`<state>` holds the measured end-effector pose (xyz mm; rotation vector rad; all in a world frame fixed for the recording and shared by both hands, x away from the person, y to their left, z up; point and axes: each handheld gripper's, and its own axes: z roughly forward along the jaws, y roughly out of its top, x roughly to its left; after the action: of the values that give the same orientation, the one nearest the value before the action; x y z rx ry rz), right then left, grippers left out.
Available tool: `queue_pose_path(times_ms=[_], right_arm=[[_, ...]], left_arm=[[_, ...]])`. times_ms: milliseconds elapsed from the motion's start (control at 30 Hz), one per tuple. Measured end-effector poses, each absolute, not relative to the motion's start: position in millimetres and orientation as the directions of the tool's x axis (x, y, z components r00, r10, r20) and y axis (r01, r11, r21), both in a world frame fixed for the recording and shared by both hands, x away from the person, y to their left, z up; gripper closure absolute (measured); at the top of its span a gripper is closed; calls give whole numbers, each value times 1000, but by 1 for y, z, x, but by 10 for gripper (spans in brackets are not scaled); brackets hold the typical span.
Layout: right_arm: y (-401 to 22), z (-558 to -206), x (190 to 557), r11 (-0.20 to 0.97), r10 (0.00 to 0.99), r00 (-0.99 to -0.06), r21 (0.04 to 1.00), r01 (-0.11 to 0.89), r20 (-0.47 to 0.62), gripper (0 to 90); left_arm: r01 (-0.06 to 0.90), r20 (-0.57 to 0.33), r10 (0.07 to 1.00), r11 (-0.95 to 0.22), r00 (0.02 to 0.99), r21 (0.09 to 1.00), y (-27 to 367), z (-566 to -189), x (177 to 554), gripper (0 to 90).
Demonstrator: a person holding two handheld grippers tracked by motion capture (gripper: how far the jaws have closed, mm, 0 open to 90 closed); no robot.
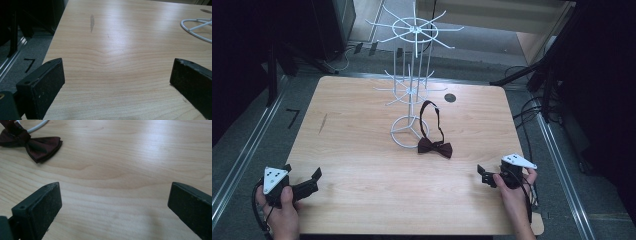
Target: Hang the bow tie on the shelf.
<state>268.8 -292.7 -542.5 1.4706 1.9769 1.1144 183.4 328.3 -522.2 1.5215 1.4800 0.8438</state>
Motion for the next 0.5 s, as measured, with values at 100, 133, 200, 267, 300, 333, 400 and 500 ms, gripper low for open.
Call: queue_pose_path(times_ms=[100,133,200,267,300,333,400,500], right_arm=[[-297,-545,266,110,933,-339,803,586,119,0],[-299,-546,264,108,935,-335,801,589,120,0],[-304,-548,261,102,937,-328,801,590,123,0],[-308,-549,258,98,937,-325,800,592,126,0],[-309,-549,257,96,938,-323,800,593,127,0],[-312,-550,256,97,938,-323,802,590,124,0],[-318,-550,251,90,940,-316,803,589,126,0],[-325,-550,245,77,943,-306,807,586,133,0]], left_arm=[[434,-84,993,41,79,900,328,-522,183,2],[433,-84,993,42,80,900,328,-522,183,2],[433,-86,993,44,78,900,328,-522,183,2],[435,-85,993,43,78,900,328,-522,183,2],[435,-84,993,42,77,899,328,-522,183,2],[435,-84,994,42,77,899,328,-522,183,2],[433,-85,993,44,77,900,328,-522,183,2],[434,-87,993,46,75,900,329,-522,183,2]])
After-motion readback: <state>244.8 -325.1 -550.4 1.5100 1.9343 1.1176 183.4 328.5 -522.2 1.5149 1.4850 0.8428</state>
